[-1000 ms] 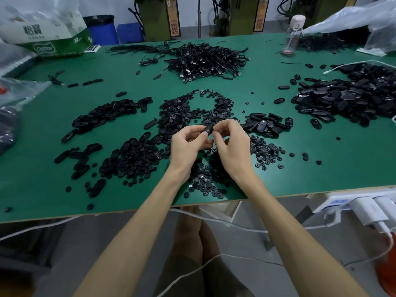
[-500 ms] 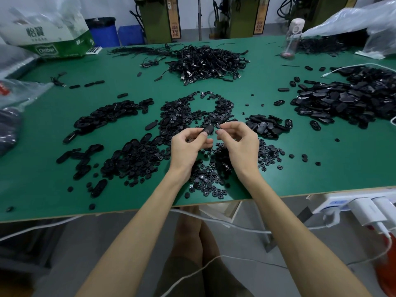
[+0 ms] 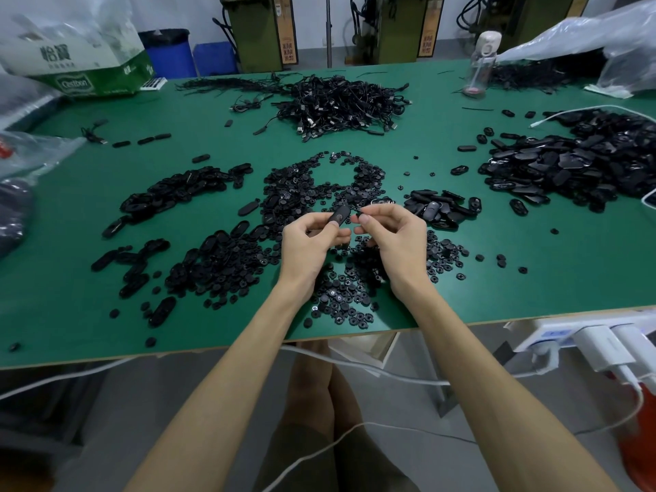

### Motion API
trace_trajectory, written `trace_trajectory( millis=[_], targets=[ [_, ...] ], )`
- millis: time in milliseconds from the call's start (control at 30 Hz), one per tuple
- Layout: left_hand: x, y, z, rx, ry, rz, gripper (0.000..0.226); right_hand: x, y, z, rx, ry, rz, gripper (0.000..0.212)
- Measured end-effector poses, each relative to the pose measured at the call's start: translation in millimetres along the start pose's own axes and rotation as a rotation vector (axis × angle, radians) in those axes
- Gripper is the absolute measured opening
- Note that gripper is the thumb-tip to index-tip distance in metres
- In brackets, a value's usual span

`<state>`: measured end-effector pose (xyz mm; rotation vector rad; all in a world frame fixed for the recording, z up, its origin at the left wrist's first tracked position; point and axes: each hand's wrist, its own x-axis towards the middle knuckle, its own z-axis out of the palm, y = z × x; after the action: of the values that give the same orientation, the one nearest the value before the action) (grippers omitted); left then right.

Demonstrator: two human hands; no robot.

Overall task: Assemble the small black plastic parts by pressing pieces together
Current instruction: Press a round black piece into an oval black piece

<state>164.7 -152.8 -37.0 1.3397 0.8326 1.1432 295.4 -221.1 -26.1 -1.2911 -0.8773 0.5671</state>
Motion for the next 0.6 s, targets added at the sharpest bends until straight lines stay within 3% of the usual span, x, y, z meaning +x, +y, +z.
trace_trajectory(
  millis=[600],
  targets=[
    [-3.3, 3.3, 2.8, 0.158, -0.052, 0.015, 0.007, -1.6, -1.1, 6.9, -0.383, -0.005, -0.143, 0.006]
  ],
)
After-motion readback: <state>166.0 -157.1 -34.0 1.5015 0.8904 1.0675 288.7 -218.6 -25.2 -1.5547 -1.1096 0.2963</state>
